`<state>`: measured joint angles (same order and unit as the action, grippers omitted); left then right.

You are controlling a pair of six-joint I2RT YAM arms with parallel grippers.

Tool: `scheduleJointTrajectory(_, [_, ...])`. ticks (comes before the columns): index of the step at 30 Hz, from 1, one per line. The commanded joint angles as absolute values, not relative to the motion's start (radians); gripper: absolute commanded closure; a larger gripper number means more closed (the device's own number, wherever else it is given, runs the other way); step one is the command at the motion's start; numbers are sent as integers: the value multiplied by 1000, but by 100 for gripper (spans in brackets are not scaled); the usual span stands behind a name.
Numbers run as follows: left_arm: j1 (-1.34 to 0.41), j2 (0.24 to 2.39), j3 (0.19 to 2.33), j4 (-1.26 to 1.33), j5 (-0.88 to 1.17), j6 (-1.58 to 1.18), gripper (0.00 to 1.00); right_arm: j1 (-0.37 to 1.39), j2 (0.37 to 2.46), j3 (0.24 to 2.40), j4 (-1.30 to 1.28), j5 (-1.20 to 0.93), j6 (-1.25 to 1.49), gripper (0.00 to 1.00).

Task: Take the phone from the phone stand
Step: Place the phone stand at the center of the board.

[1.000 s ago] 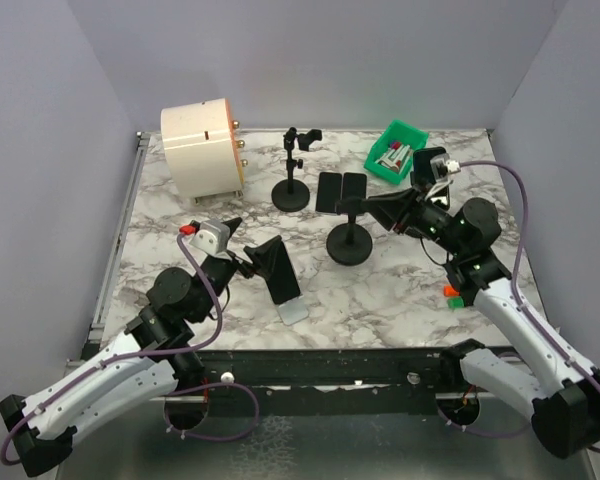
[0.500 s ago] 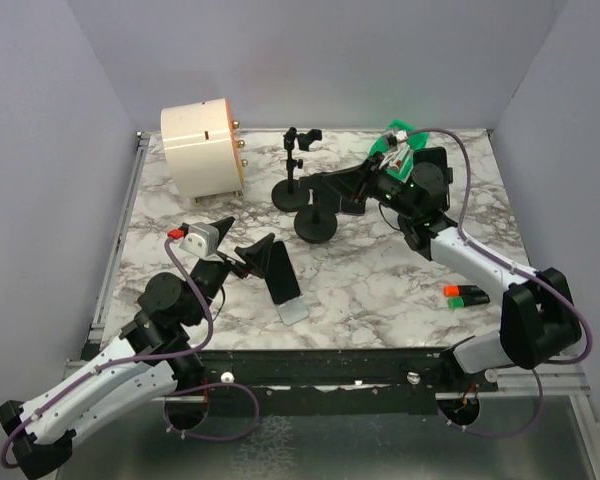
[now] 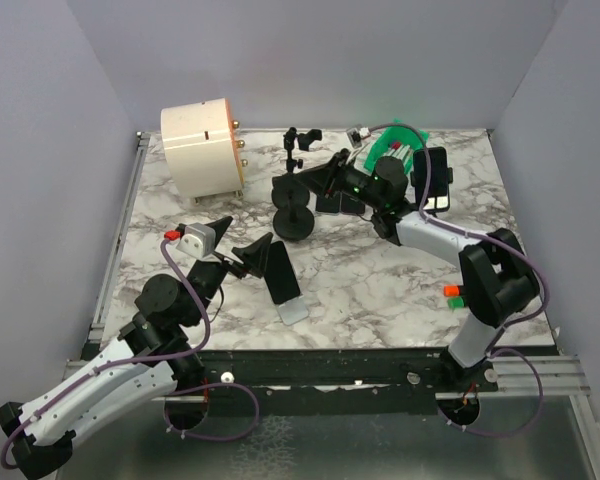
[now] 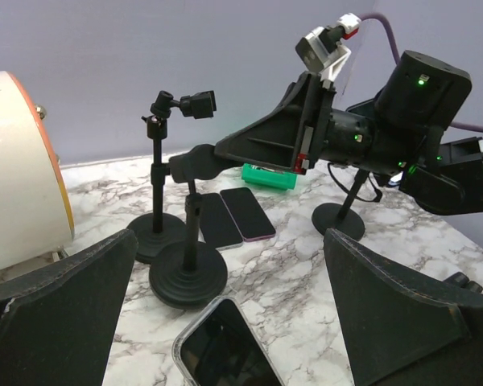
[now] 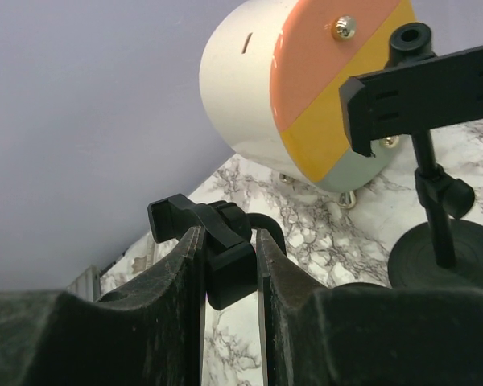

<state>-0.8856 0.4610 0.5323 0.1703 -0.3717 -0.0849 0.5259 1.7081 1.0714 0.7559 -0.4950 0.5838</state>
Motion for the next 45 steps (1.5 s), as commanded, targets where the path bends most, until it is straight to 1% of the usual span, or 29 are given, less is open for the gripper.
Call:
scheduleJointTrajectory(1, [-884, 450, 529, 177, -393, -75, 1, 551, 1765, 1171, 908, -519, 611, 99])
scheduleJointTrajectory(16, [-882, 443, 525, 178, -419, -65, 1, 600, 2028, 1372, 1003, -551, 701, 99])
scheduleJointTrajectory(24, [-882, 435, 526, 178, -437, -58, 1, 604, 2089, 1425, 953, -540, 685, 99])
scheduleJointTrajectory(25, [-882, 434, 526, 178, -437, -57, 1, 605, 2091, 1426, 946, -541, 683, 98])
scheduleJointTrajectory(28, [-882, 433, 526, 178, -437, -58, 1, 606, 2092, 1431, 912, -548, 678, 83])
scheduleJointTrajectory(31, [-882, 434, 527, 178, -434, -59, 1, 606, 2086, 1425, 891, -555, 673, 65])
scheduleJointTrajectory(34, [-881, 433, 527, 176, -434, -60, 1, 607, 2071, 1411, 881, -555, 669, 52])
scheduleJointTrajectory(36, [-881, 433, 527, 177, -432, -60, 1, 606, 2058, 1402, 875, -554, 667, 47])
scheduleJointTrajectory(40, [-881, 432, 528, 175, -433, -61, 1, 606, 2016, 1384, 863, -559, 674, 40])
scheduleJointTrajectory(45, [-881, 426, 527, 173, -432, -63, 1, 606, 1894, 1329, 796, -564, 652, 35])
